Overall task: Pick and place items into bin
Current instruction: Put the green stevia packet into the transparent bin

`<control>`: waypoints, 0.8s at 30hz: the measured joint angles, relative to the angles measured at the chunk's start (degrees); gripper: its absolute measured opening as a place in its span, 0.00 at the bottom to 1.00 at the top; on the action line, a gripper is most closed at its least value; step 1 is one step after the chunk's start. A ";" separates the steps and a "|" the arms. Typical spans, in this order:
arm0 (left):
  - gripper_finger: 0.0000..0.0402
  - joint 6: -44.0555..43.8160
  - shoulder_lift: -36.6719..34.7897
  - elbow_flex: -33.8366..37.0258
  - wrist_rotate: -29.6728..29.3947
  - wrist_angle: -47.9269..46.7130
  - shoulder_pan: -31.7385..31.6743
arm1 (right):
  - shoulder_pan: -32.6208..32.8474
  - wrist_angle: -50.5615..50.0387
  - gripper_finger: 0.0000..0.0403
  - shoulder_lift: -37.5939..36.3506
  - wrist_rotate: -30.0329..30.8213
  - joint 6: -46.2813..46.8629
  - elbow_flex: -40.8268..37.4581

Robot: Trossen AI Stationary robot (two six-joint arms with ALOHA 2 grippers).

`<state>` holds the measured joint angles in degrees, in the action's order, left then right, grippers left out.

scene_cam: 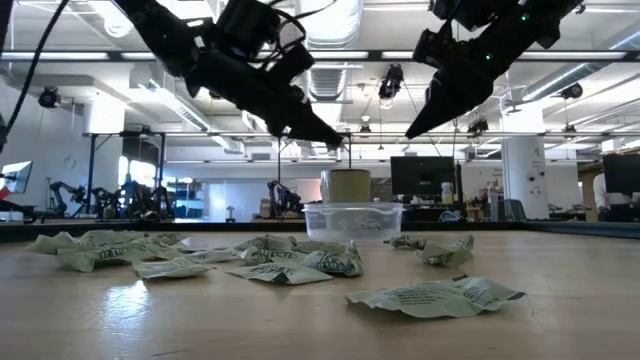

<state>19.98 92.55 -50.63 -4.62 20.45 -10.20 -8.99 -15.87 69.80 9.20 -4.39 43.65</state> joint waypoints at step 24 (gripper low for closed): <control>0.36 -7.62 8.99 -10.58 -0.22 -12.24 -2.07 | 0.02 -3.24 0.20 -2.18 -0.97 2.50 -3.19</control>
<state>12.36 101.54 -61.21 -4.84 8.21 -12.27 -8.97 -19.11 67.61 8.23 -1.89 40.47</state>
